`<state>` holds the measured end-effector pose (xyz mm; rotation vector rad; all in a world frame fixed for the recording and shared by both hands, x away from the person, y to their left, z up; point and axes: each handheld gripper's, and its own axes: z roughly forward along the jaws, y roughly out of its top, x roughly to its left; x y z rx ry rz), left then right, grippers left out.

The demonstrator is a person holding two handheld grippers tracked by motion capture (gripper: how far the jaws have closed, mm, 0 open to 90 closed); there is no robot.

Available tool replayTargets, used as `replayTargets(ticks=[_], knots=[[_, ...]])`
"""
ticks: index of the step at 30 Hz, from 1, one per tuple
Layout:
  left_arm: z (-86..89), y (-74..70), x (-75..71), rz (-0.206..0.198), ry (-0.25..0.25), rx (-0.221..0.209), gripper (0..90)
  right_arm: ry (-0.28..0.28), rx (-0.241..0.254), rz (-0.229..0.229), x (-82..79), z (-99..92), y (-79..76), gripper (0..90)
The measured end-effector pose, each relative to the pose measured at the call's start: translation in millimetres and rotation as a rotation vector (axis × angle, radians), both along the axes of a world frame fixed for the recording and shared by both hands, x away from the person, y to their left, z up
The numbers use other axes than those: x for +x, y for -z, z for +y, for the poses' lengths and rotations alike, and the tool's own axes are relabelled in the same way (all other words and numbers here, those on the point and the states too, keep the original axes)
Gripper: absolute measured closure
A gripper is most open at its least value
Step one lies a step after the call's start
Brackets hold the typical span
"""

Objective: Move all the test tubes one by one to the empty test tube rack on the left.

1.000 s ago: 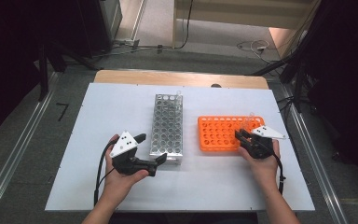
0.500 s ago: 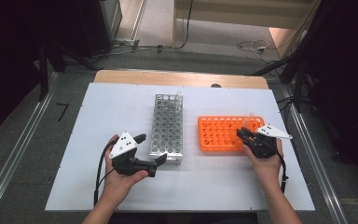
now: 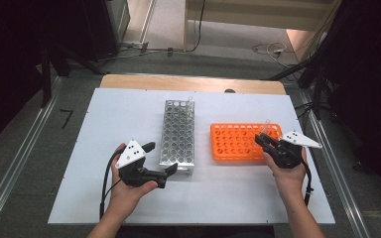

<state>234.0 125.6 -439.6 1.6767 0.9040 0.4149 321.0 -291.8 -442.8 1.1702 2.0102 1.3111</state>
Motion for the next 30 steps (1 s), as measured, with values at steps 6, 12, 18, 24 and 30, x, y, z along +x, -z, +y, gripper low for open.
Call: replayTargets(ticks=[6,12,18,24,30], knots=[[0.3,-1.4,-0.8,-0.001,0.000,0.000,0.0,-0.050,-0.003,-0.004,-6.7,8.6,-6.7,73.9],[-0.9,-3.2,-1.9,-0.008,0.005,-0.003,0.0,-0.101,0.006,0.003,-12.6,17.8,-11.4,73.8],[-3.1,-4.5,-3.1,-0.013,0.010,-0.001,0.0,-0.151,0.004,0.010,-18.0,28.7,-12.9,73.9],[-4.7,-6.4,-4.3,-0.018,0.018,-0.002,0.0,-0.207,0.001,0.008,-25.0,42.2,-15.6,73.9],[-6.6,-8.5,-5.9,-0.019,0.024,-0.007,0.0,-0.264,0.001,0.013,-32.9,56.1,-18.3,73.9]])
